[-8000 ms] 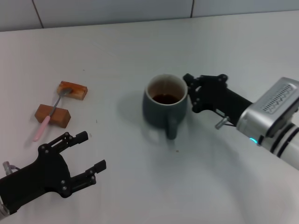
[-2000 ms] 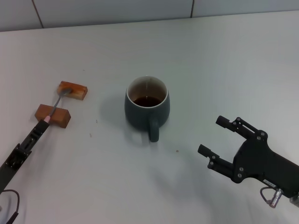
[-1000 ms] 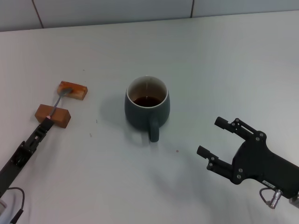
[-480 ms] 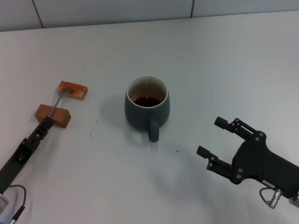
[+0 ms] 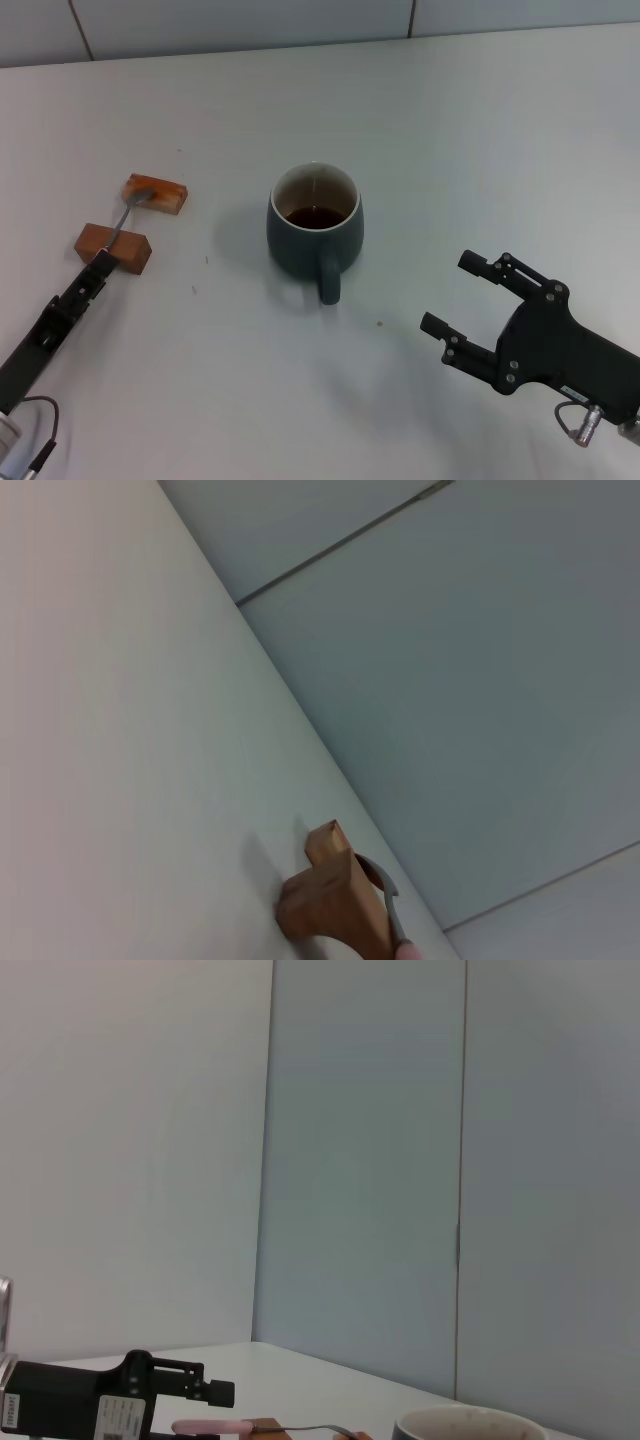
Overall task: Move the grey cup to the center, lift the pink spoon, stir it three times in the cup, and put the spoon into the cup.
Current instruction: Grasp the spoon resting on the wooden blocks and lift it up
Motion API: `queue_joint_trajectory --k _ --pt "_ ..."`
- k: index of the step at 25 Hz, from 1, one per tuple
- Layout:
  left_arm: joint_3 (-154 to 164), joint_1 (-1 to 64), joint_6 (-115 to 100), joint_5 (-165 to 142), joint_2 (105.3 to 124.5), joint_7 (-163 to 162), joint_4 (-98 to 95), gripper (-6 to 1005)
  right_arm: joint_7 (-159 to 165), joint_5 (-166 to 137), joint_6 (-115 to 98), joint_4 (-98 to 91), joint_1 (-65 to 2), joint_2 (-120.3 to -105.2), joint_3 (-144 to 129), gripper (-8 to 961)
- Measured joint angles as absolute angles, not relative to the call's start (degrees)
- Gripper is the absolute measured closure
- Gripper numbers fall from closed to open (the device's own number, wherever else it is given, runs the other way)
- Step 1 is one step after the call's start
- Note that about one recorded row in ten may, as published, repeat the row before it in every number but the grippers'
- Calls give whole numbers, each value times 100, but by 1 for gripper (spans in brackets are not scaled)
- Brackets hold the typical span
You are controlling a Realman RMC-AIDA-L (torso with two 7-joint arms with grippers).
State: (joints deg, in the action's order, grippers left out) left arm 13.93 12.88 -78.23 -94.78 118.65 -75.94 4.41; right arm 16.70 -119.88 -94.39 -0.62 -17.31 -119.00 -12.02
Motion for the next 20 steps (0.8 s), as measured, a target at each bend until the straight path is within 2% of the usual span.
queue_joint_trajectory --k 7,20 --pt "1317 1280 -7794 -9465 11858 -7619 439 368 1670 -11988 -9439 -62 -1732 -11900 -1204 192" --pt "1319 1292 -7751 -9485 11865 -7655 439 549 1670 -11988 -9439 -81 -1741 -11900 -1204 192"
